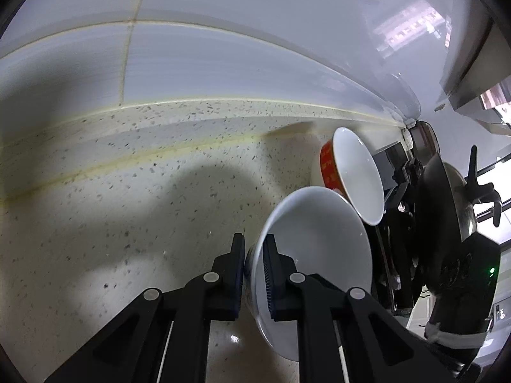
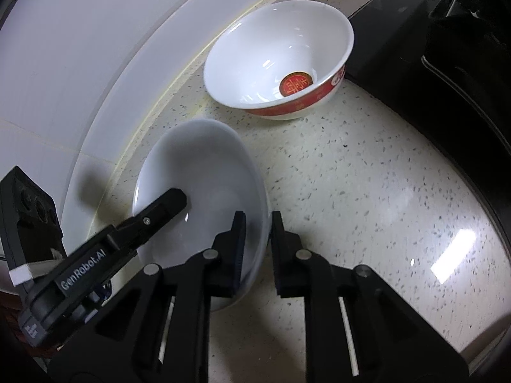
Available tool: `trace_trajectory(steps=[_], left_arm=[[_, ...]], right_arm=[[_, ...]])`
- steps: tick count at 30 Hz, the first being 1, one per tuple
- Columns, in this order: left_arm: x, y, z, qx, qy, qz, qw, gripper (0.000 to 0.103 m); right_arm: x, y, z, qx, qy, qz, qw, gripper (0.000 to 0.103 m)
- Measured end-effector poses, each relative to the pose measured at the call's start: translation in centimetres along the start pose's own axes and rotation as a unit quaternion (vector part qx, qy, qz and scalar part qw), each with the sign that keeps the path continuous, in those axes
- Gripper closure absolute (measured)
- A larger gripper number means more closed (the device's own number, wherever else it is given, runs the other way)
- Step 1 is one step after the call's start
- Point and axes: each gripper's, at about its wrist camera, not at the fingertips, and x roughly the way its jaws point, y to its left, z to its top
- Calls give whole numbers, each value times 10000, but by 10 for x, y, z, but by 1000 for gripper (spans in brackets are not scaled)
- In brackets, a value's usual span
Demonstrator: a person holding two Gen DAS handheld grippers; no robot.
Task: Organize plates and bowls
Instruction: 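Grasp the plain white bowl rim with the right tool while the left tool grasps it, then carry the held white bowl over the green-rimmed bowl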
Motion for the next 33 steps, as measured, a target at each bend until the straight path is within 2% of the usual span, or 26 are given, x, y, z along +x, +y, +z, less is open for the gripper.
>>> trace_trajectory(steps=[7,13,20,27,33], left_arm=[[-35,-6,-16,31,-186,-84,9998,91],[-68,-18,-35,196,-297,-150,9993,91],[-99,-36,-77,432,-325,-225,9983,91],[-111,-50,-119,678,-201,-279,9971,91],[-114,-51,-154,777,-89,-262,9966,91]], right_arm=[[-18,10,-18,13,-114,84,9999,86],[-54,13,-37,54,-270,203,9994,86],[-105,13,-68,-59,-548,184,9983,86],[-151,2,-98,-77,-721,20,9974,86],[-161,-13,-130,-89,-676,-97,9976,86]])
